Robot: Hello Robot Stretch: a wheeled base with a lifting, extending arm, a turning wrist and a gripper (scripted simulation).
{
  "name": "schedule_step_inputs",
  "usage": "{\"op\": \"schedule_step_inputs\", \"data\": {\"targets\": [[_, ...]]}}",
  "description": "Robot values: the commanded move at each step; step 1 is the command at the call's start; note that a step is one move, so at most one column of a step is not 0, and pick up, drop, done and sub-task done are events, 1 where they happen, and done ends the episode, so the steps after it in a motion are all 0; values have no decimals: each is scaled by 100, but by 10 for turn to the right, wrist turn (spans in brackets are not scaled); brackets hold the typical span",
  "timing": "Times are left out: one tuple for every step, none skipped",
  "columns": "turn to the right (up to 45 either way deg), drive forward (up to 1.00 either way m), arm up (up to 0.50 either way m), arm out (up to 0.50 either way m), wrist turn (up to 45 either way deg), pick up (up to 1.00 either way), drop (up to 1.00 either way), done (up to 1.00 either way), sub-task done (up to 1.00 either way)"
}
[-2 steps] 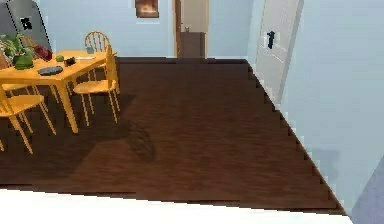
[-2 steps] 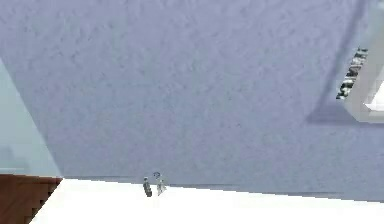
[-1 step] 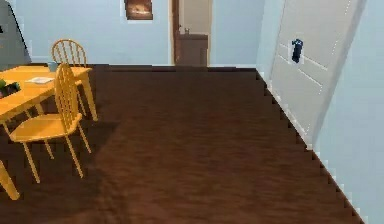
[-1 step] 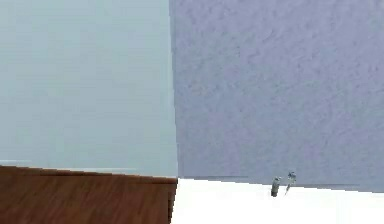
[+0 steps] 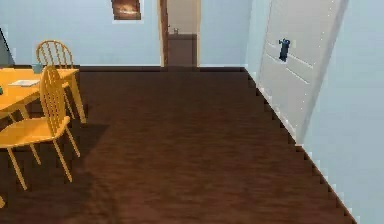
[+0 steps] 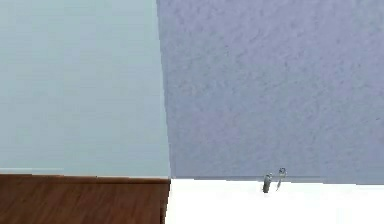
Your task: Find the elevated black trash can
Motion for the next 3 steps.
{"op": "schedule_step_inputs", "data": {"targets": [[0,100,0,0,0,0,0,0,0],[0,100,0,0,0,0,0,0,0],[0,100,0,0,0,0,0,0,0]]}}
